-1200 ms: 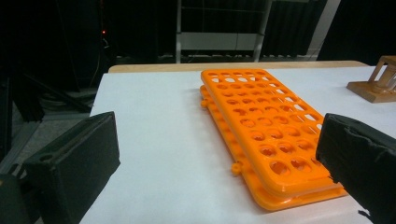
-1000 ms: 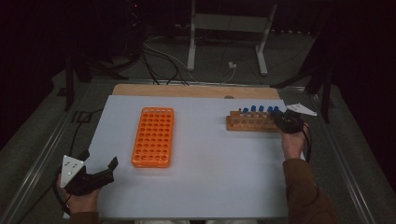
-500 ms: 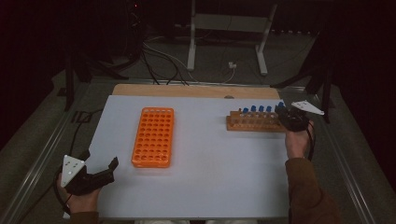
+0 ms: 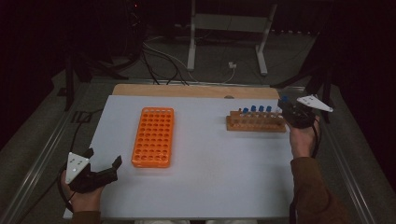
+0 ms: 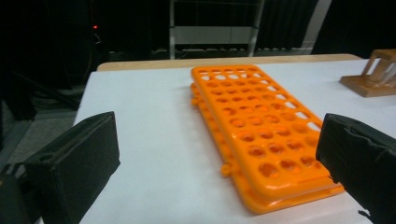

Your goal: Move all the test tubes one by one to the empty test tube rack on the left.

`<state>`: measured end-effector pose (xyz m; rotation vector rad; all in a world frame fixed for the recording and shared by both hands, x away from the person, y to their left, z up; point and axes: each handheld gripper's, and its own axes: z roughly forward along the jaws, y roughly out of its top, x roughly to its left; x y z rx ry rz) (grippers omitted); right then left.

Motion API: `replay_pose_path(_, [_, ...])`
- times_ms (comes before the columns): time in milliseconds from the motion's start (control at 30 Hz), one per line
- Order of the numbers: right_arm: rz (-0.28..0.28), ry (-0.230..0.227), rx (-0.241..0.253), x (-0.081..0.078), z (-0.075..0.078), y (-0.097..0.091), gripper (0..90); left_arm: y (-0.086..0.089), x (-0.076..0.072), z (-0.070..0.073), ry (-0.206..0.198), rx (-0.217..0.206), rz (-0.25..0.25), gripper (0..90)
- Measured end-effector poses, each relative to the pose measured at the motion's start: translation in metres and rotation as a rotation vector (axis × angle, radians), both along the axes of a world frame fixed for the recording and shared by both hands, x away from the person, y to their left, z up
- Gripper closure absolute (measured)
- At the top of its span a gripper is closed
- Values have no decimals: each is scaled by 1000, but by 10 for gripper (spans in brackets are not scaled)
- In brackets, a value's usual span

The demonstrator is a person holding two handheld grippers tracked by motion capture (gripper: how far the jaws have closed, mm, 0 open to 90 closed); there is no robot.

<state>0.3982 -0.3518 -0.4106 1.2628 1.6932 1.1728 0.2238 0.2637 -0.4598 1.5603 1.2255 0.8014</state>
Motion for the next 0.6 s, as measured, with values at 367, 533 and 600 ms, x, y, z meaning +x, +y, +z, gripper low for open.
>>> replay_pose_path(367, [81, -3, 6, -14, 7, 15, 767, -28, 17, 19, -25, 24, -107, 6])
replay_pose_path(533, [138, 1, 17, -21, 11, 31, 767, -46, 27, 25, -38, 51, -167, 6])
replay_pose_path(600, [160, -1, 16, -23, 12, 38, 767, -53, 30, 26, -44, 64, -196, 6])
